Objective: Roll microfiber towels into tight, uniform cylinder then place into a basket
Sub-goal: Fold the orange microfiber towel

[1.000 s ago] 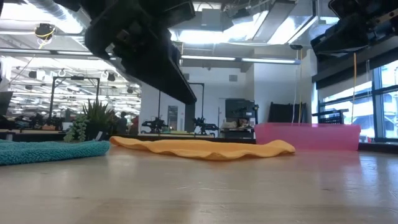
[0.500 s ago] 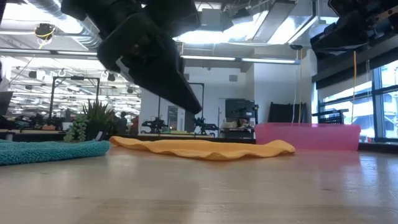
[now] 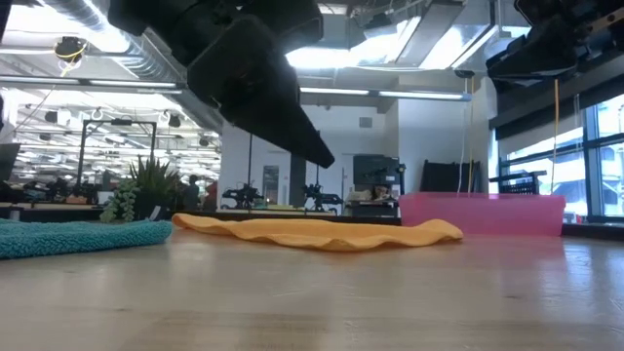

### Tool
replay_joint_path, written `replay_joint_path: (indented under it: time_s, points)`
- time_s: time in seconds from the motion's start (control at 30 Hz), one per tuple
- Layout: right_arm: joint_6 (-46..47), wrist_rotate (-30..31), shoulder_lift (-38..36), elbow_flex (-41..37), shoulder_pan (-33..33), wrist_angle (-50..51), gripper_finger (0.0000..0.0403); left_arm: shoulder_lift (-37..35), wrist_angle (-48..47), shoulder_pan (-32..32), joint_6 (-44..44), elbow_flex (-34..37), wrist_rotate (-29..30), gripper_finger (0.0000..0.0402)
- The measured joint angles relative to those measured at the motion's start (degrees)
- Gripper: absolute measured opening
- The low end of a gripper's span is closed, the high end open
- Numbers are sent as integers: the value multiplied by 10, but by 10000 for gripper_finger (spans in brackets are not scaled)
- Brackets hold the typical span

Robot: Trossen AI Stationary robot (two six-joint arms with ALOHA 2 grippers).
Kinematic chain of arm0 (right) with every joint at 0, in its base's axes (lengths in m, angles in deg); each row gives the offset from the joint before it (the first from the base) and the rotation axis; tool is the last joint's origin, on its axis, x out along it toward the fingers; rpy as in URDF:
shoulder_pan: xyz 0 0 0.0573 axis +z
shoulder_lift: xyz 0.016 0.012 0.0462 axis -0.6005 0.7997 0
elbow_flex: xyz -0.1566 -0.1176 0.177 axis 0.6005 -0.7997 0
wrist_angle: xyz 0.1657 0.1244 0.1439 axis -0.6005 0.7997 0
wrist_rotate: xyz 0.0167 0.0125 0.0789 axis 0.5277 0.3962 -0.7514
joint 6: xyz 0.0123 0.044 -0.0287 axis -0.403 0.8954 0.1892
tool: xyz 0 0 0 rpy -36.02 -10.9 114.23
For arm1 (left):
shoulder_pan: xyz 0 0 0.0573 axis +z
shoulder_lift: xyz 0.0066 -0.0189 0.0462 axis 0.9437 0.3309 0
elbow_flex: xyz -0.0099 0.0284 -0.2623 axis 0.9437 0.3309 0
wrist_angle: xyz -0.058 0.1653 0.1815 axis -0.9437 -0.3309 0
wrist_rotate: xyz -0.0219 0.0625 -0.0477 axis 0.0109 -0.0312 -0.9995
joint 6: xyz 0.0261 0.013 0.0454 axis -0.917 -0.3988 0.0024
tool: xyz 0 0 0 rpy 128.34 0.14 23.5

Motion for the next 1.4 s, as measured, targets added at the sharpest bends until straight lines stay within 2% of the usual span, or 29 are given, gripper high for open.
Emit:
replay_joint_path:
  time_s: [0.33,0.47,0.6,0.9,0.97,1.2,1.4]
  points:
    - [-1,0,0,0,0,-5,113,3,9,0,4,0,-6,78]
    - [-1,0,0,0,0,-5,129,24,23,0,3,0,-38,78]
    - [-3,0,0,0,0,-4,132,51,59,-1,3,0,-48,78]
    - [-3,0,0,0,0,-4,132,100,78,-9,-15,0,-48,78]
    - [-3,0,0,0,0,-4,132,110,89,-12,-40,0,-48,78]
    - [-3,0,0,0,0,-4,133,116,98,-17,-87,0,3,78]
    - [-3,0,0,0,0,-4,133,120,89,-17,-88,-1,6,78]
